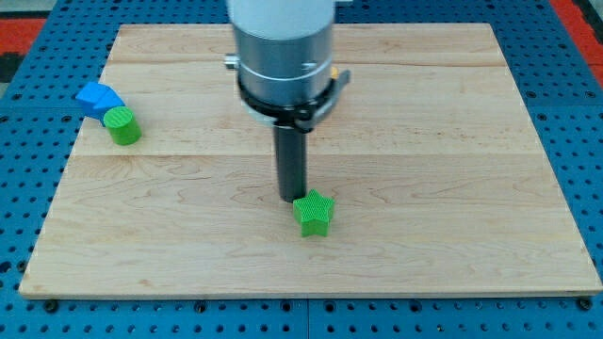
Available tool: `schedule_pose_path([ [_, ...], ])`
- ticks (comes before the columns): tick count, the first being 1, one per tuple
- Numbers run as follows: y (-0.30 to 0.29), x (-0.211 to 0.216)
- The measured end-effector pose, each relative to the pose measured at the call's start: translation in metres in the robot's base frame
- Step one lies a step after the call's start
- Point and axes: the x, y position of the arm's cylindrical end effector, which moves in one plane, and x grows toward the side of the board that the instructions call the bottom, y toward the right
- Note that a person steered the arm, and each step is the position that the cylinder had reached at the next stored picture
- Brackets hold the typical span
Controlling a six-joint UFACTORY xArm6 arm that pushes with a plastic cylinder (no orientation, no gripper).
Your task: Move green star to the bottom right of the board
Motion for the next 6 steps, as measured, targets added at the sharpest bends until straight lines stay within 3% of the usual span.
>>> schedule_pose_path([
  [2, 0.03, 0.031],
  [3, 0.025, 0.034],
  [4, -0.022, 0.04],
  [6, -0.004, 0.047],
])
